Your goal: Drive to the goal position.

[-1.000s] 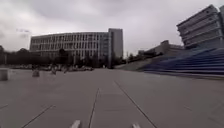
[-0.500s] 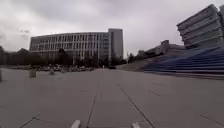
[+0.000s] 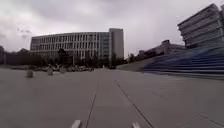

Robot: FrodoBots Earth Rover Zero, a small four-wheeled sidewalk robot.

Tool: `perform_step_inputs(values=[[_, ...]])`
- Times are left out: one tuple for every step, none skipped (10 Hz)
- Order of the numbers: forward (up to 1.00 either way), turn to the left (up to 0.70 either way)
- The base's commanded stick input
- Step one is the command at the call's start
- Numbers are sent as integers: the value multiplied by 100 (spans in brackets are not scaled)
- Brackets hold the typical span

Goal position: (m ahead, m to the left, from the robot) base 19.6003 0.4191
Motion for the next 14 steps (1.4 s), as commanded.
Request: perform_step_inputs(values=[[70, 0], [70, 0], [70, 0], [70, 0], [70, 0], [70, 0], [70, 0], [70, -3], [70, -11], [70, -21], [70, -18], [70, -6], [70, 0], [70, 0]])
